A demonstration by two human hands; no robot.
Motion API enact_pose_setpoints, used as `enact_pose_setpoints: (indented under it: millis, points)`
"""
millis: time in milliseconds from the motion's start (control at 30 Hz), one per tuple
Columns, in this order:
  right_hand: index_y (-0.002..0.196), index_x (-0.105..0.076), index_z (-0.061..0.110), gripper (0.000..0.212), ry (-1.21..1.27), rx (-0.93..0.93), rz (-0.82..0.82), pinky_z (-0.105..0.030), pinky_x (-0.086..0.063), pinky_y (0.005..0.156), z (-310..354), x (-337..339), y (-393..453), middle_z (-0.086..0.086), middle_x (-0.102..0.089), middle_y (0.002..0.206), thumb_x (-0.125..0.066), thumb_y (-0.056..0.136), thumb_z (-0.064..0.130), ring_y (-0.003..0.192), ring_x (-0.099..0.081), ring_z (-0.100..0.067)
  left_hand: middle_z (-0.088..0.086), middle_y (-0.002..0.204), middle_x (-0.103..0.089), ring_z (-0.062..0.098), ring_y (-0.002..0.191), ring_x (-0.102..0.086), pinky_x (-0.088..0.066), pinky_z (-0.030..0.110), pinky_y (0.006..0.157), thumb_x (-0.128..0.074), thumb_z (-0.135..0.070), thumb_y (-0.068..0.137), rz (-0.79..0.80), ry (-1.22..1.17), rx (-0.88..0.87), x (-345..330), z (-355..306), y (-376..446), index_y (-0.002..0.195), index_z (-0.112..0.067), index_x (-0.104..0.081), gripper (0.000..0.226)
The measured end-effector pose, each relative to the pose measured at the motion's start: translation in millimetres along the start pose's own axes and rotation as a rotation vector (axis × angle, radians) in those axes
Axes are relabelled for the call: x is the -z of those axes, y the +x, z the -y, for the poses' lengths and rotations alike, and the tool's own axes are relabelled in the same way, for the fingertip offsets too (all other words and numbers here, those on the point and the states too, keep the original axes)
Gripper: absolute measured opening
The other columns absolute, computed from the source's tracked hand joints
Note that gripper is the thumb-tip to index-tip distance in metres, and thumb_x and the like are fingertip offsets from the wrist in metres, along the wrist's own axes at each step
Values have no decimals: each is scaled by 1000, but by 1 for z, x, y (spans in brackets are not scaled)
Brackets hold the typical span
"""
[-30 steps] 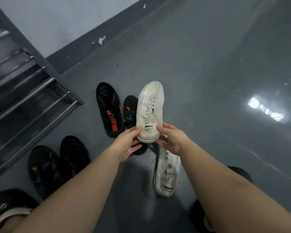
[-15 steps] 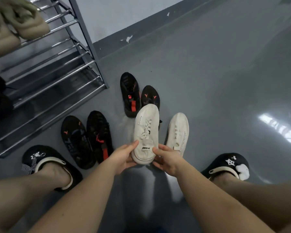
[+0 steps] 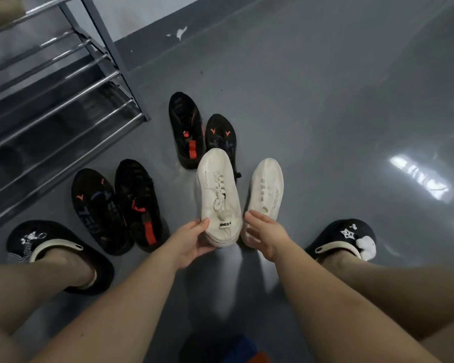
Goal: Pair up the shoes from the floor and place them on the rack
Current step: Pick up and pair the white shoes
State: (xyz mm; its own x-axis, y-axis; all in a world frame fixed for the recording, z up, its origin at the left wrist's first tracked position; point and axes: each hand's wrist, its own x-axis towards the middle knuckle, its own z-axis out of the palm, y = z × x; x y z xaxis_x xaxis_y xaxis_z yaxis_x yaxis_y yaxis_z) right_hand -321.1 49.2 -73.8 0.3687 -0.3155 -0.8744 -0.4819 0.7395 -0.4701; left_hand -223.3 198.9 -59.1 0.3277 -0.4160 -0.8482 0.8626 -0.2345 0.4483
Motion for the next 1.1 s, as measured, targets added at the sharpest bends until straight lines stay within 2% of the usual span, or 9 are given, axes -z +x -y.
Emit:
enact_pose_setpoints:
  millis: [133,267,367,533,767,833,900,967,1100]
  points:
    - [126,-55,6,47,-10,70,-266,-23,-48,67,0,33,23,-8,-59,103,-71,83,18,70,-53,-12,7,106,-64,19,90,-61,-52,37,79,-46,-17,97,-24,56,31,0,3,17,133,-8,-48,36]
    - [126,-52,6,45,-21,45,-319,-20,-45,59,-4,52,39,-8,-58,104,-68,86,17,65,-52,-11,10,121,-60,24,103,-59,-48,41,90,-46,-17,97,-62,94,31,0,2,31,136,-10,-45,40]
    - [128,-52,6,48,-14,-19,-277,-36,-56,74,-9,49,55,-10,-64,114,-69,85,21,84,-65,-23,9,127,-58,24,111,-55,-45,41,94,-46,-17,97,-80,131,14,2,2,38,137,-13,-44,40]
    - [120,-57,-2,37,-10,-85,-236,-51,-50,95,-13,48,69,-18,-65,114,-65,86,13,102,-64,-33,8,132,-57,22,112,-56,-45,39,95,-49,-13,96,-110,185,-28,11,7,49,140,-18,-42,45]
    - [133,-46,3,49,-10,-149,-166,-39,-52,80,-6,44,70,-16,-62,123,-61,87,1,92,-61,-27,7,131,-58,22,109,-58,-45,38,95,-51,-12,95,-118,175,-20,14,9,54,140,-18,-42,47]
    - [133,-44,10,50,12,-195,-121,-38,-47,95,-7,41,73,-9,-64,109,-63,87,5,94,-60,-23,6,130,-58,22,110,-58,-46,38,95,-51,-12,95,-120,165,-17,14,9,54,139,-17,-43,46]
    - [115,-55,11,28,30,-223,-86,-37,-42,102,-9,38,73,-2,-65,90,-63,88,7,84,-62,-18,7,132,-58,22,111,-57,-46,38,93,-52,-13,94,-124,158,-15,15,8,54,139,-17,-43,46]
    - [92,-58,13,6,42,-237,-87,-36,-41,102,-9,37,73,0,-64,83,-62,89,9,76,-60,-13,8,133,-57,22,112,-57,-47,37,91,-51,-14,95,-127,156,-12,15,5,53,139,-17,-43,45]
    - [80,-55,17,14,29,-200,-73,-36,-44,90,-3,40,67,0,-67,74,-58,92,9,75,-60,-16,8,132,-58,21,109,-57,-47,36,86,-51,-16,95,-131,147,-3,14,1,49,137,-15,-45,43]
